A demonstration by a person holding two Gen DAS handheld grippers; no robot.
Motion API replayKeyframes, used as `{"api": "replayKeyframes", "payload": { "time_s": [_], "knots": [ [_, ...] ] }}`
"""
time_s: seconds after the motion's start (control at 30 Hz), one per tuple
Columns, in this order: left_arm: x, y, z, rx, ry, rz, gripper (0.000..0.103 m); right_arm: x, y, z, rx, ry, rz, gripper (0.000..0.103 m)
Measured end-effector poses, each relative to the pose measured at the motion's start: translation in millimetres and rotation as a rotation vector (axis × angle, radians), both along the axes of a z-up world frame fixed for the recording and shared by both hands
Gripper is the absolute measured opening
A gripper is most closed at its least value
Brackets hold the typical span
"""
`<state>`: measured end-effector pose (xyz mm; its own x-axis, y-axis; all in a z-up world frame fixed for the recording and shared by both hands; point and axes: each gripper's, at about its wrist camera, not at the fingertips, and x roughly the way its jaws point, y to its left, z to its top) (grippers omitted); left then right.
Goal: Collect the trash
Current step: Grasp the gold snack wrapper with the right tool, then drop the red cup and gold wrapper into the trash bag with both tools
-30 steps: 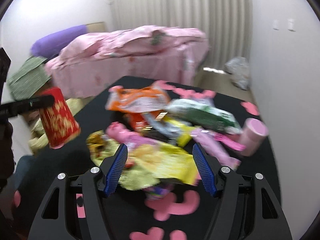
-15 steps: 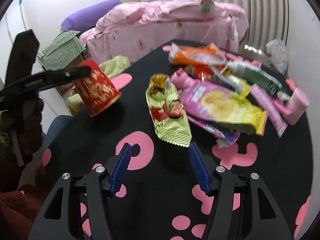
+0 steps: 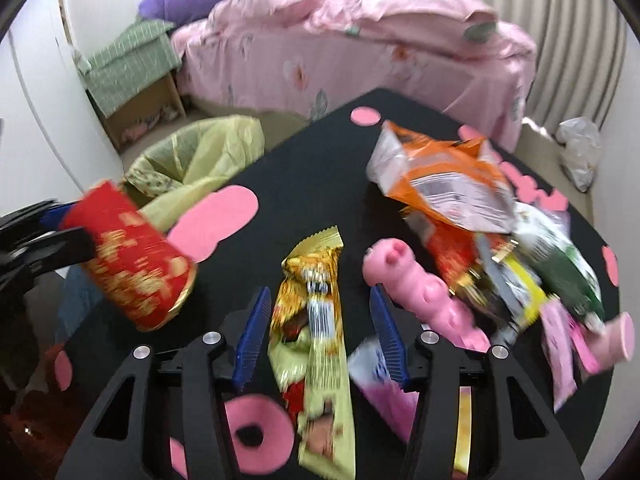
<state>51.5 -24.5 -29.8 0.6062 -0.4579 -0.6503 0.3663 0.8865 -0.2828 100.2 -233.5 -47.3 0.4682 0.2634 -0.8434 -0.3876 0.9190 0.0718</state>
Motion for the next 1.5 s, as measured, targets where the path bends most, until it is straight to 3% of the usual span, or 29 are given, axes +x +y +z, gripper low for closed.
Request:
{"api": "replayKeyframes", "payload": {
  "time_s": [0.1, 0.13, 0.17, 0.23, 0.83, 1.03, 1.3, 1.5],
  "knots": [
    [0, 2, 0, 0.0, 0.0, -0.004, 0.054, 16, 8, -12, -0.023, 0.041, 0.015, 0.048],
    [-1, 1, 0, 0.0, -0.001, -0.001, 0.054, 20, 11, -15, -0.039, 0.05, 0.025, 0.043],
    [-1, 1, 0, 0.001, -0.002, 0.0, 0.054, 22, 14, -17, -0.053, 0.06, 0.038, 0.03],
    [-2, 3, 1, -0.003, -0.003, -0.001, 0.054, 21, 17, -17, -0.059, 0.071, 0.056, 0.027],
    [-4, 6, 16, -0.02, -0.035, 0.014, 0.052, -36, -8, 85, 0.035, -0.245, -0.033, 0.025],
    [-5, 11, 38, 0.004, -0.108, 0.037, 0.052, -45, -15, 112, 0.113, -0.352, -0.093, 0.025],
    [11, 65, 76, 0.064, -0.226, 0.212, 0.052, -36, 6, 132, 0.201, -0.408, -0.076, 0.025],
    [30, 119, 70, 0.124, -0.227, 0.372, 0.052, -8, 45, 130, 0.245, -0.419, -0.016, 0.025]
  ]
}}
